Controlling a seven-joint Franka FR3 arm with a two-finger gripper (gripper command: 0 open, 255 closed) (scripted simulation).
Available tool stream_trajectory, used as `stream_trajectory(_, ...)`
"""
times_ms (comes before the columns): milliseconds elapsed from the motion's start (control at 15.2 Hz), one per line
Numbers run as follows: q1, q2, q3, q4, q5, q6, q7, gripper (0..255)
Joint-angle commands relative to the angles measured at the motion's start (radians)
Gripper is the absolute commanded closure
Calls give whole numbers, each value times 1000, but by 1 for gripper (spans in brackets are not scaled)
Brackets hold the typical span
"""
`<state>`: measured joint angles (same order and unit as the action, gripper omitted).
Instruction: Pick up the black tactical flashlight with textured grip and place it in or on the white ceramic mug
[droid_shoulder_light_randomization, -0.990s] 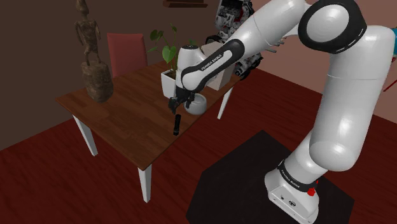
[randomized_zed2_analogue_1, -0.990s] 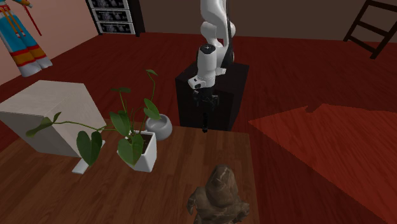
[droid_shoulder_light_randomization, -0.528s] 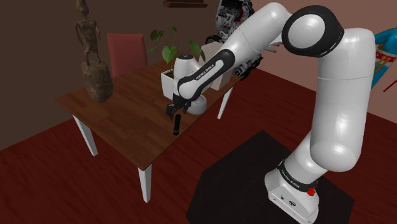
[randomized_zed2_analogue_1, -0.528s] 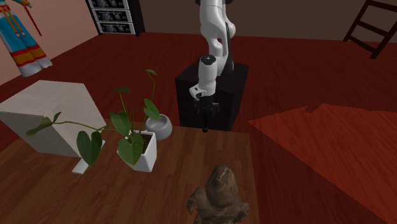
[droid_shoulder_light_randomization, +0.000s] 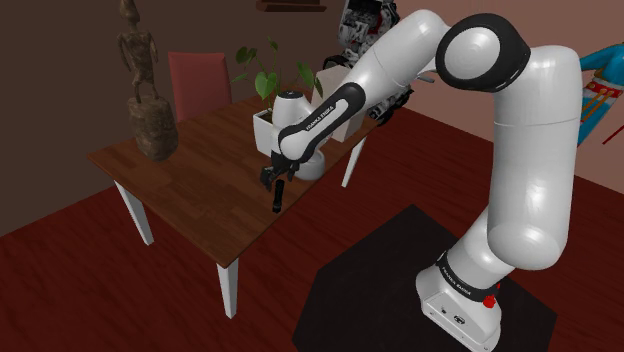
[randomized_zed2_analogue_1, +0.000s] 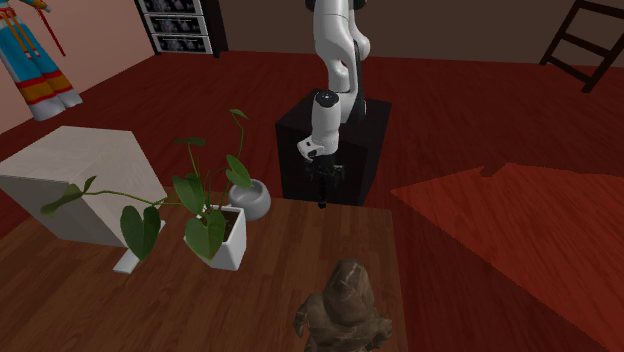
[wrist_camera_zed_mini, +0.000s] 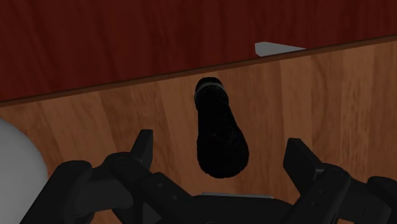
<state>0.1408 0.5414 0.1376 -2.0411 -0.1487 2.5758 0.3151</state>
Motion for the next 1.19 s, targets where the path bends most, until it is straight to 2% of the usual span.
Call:
stream_trajectory(0, 0, 0, 0, 0, 0, 0, 0, 0)
stream_trajectory(66, 0, 0, 0, 0, 0, 0, 0, 255)
stream_trajectory(660, 0, 0, 0, 0, 0, 0, 0, 255)
stream_trajectory(1122, -11, -78, 15, -10, 19, -67, -13, 255)
